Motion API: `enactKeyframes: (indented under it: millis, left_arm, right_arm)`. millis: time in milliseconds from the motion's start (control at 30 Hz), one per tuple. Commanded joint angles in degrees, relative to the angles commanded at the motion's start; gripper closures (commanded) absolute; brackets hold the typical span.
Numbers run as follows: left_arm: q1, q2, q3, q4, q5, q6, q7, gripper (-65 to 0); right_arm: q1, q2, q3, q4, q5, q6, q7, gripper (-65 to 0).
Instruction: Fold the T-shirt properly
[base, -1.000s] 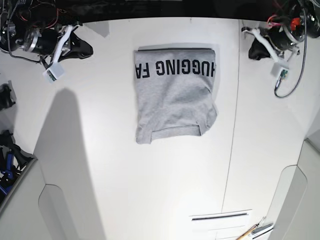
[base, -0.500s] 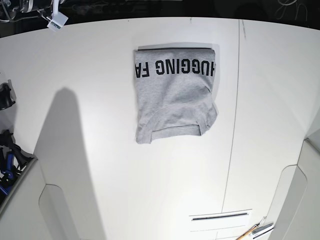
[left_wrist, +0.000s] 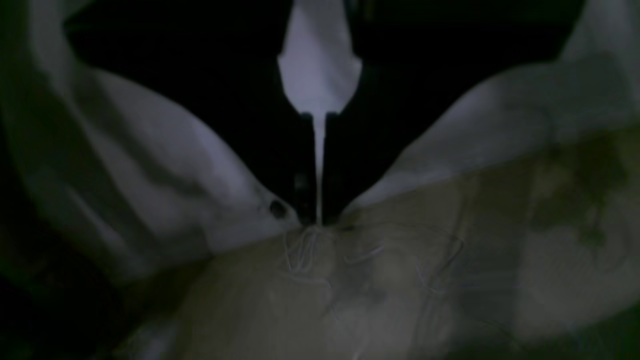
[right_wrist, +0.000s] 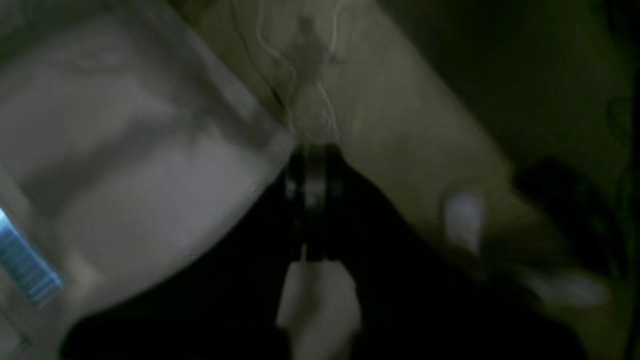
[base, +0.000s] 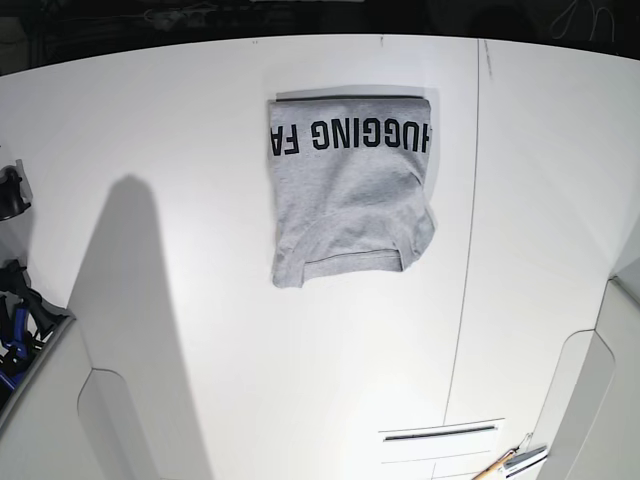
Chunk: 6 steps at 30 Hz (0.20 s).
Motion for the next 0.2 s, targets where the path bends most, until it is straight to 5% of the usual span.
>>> enactKeyframes:
  millis: [133,200]
  left_arm:
    - [-8.0,3.9,2.5,-6.9,0.1,8.9,-3.9,-3.1]
    - [-10.8,5.3,2.6,-9.7,0.6,10.6,-5.4,-3.1]
  right_arm:
    - [6.0,-0.9,-2.6,-5.8,-0.5,0.02,0.0,0.0]
    - [8.1,-1.9,-2.6,-7.1,-0.5,0.02,0.0,0.0]
